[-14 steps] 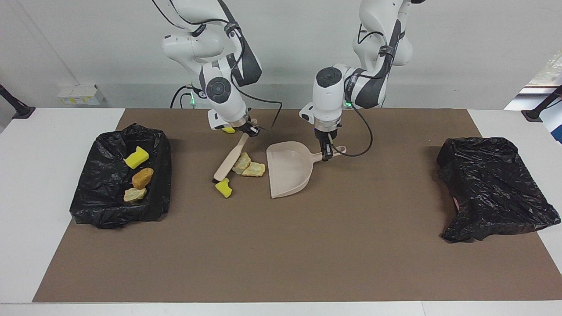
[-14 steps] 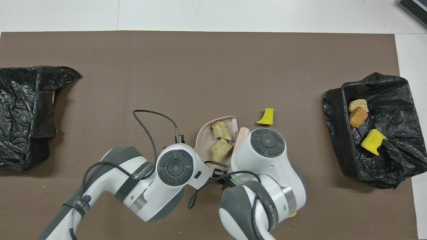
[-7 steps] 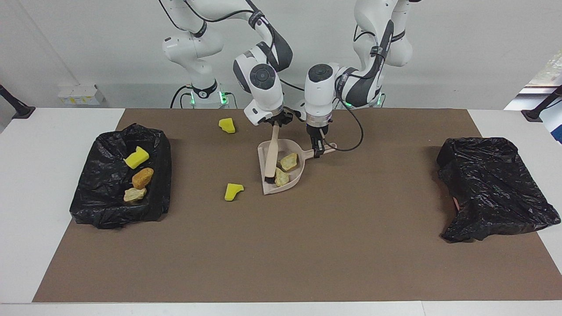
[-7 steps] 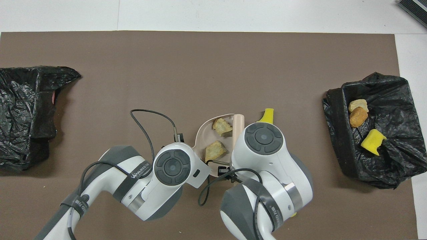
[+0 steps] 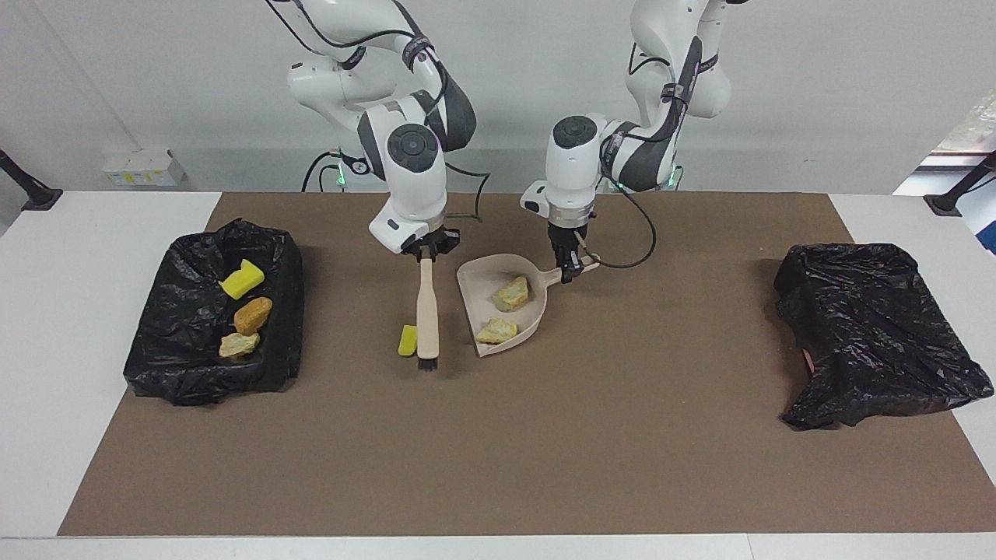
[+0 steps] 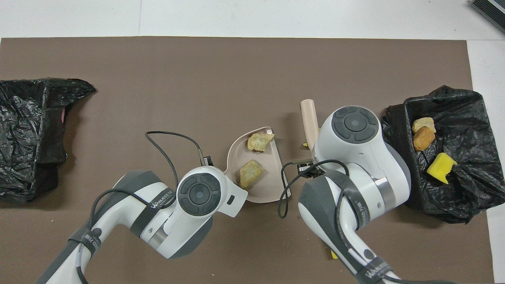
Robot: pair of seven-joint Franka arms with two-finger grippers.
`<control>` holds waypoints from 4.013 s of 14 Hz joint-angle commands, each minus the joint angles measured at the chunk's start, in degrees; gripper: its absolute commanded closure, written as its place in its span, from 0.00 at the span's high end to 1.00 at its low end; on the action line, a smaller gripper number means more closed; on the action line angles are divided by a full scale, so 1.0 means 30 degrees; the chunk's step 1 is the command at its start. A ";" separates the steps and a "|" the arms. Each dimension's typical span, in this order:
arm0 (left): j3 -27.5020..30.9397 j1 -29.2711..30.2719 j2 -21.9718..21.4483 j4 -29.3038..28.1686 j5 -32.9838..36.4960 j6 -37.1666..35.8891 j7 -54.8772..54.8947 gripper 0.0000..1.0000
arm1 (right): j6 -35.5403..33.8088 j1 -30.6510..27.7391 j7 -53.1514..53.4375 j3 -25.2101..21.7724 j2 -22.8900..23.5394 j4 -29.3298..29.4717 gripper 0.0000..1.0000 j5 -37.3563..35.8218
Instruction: Sweep and dump trash in bin
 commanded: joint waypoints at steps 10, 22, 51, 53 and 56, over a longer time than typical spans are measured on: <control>-0.0071 -0.0869 -0.0621 -0.0464 -0.0415 -0.0741 -0.3912 0.00 | -0.1137 -0.1428 -0.3157 0.0838 0.3232 0.1275 0.00 -0.0991; -0.0071 -0.0812 -0.0884 -0.0611 -0.0473 -0.1738 -0.1668 0.00 | -0.7725 -0.3739 -0.6912 0.2161 -0.2158 -0.0574 0.00 0.5353; -0.0012 -0.0870 -0.1002 -0.0640 -0.0209 -0.1914 0.4810 0.00 | -0.4275 -0.1044 0.9351 0.2161 -1.3237 -1.3993 0.00 0.6935; -0.0012 -0.0870 -0.1002 -0.0640 -0.0209 -0.1885 0.4781 0.00 | -0.3981 -0.1540 0.9321 0.2161 -1.3062 -1.3994 0.00 0.6964; -0.0012 -0.0841 -0.0972 -0.0640 -0.0239 -0.2001 0.4663 0.00 | -0.3341 -0.2158 0.9058 0.2161 -1.2914 -1.3935 0.00 0.7517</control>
